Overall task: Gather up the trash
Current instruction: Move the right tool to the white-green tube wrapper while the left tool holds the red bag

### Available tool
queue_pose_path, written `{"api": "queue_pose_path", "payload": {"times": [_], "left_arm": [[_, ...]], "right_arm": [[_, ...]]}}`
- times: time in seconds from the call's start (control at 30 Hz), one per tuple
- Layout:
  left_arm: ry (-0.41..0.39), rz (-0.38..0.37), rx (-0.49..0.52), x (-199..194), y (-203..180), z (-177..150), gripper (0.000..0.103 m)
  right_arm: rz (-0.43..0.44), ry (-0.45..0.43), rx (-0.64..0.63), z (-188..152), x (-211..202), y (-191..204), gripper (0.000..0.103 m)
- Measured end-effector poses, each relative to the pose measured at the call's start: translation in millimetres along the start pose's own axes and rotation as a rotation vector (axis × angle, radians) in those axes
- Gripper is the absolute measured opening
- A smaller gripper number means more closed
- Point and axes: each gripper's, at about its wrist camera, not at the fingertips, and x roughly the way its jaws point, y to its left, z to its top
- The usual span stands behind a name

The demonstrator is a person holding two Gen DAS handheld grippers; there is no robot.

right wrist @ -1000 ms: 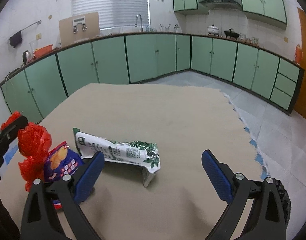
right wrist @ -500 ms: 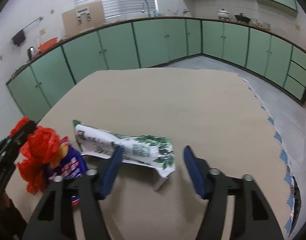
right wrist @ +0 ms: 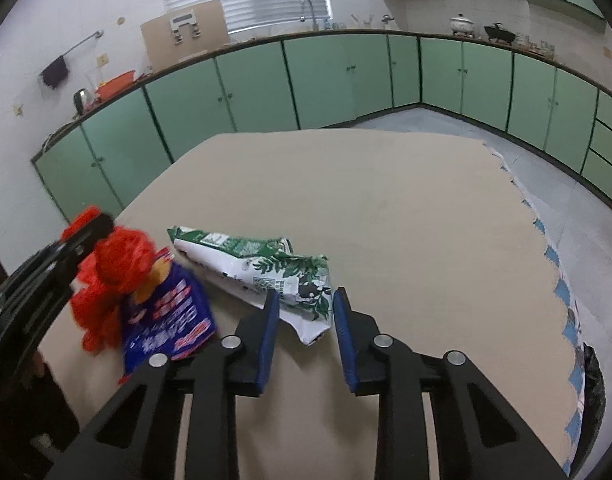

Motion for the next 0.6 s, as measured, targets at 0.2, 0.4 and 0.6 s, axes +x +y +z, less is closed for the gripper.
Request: {"api": "queue_pose_path", "payload": {"times": [0.2,0.4,0.6], "left_arm": [[0.012,-0.002,0.004,-4.1,-0.3,-4.7,0.011],[0.019,-0.001,-0.002,-5.1,2.2,-7.1,0.011],[0.021,-0.006,0.001,-4.9,2.3,-6.6,0.011]], "right_arm": [[0.017,-0.002,0.018,1.4,-1.4,-2.7,0.037],[0.026,-0.013,0.018,12.1,9.9,-4.1,0.055],[0.001,-0.007,0.001,17.9,22.5,-5.8,0.055]]}}
